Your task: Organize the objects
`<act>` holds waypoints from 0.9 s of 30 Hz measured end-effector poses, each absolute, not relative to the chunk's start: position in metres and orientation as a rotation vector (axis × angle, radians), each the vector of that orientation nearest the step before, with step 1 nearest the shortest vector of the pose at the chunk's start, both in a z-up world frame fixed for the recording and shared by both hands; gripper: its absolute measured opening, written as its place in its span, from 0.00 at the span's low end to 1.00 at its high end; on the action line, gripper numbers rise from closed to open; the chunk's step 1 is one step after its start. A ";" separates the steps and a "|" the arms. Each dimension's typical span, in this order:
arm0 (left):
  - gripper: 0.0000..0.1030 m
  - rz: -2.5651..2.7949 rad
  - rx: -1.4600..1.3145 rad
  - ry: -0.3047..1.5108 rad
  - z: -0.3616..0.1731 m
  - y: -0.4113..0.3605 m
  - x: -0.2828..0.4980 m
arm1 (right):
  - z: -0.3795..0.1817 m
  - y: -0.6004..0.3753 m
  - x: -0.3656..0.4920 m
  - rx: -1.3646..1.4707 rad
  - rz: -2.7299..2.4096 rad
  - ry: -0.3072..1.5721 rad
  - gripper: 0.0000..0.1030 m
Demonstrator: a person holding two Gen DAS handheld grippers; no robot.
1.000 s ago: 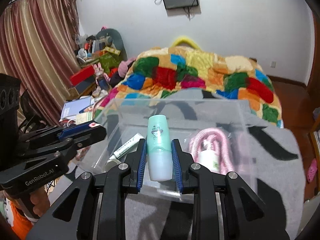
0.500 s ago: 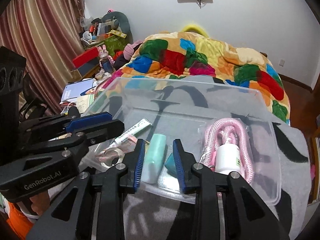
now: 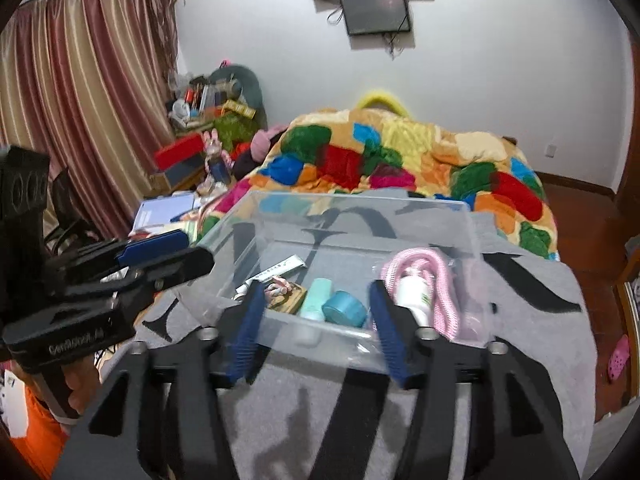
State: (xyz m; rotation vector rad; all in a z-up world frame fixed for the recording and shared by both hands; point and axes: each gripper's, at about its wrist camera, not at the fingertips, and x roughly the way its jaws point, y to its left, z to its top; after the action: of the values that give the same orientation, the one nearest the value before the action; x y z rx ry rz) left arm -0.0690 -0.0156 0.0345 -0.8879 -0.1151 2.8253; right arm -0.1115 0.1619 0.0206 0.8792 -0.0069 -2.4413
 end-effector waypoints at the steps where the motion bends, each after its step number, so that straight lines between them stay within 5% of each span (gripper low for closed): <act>1: 0.58 2.828 -0.880 -0.117 0.033 -0.015 -0.065 | 0.020 0.164 -0.108 0.871 -2.450 -0.005 0.58; 13: 0.83 2.863 -0.868 -0.151 0.012 -0.009 -0.041 | 0.006 0.177 -0.076 0.797 -2.514 0.072 0.79; 27: 0.85 2.878 -0.907 -0.150 -0.002 -0.008 -0.039 | -0.009 0.186 -0.082 0.858 -2.507 0.008 0.79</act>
State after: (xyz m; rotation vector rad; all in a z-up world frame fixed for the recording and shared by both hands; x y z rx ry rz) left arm -0.0391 -0.0078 -0.0017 -0.9074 -0.1497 2.8778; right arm -0.0821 0.1862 -0.0091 0.8582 0.0084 -2.5074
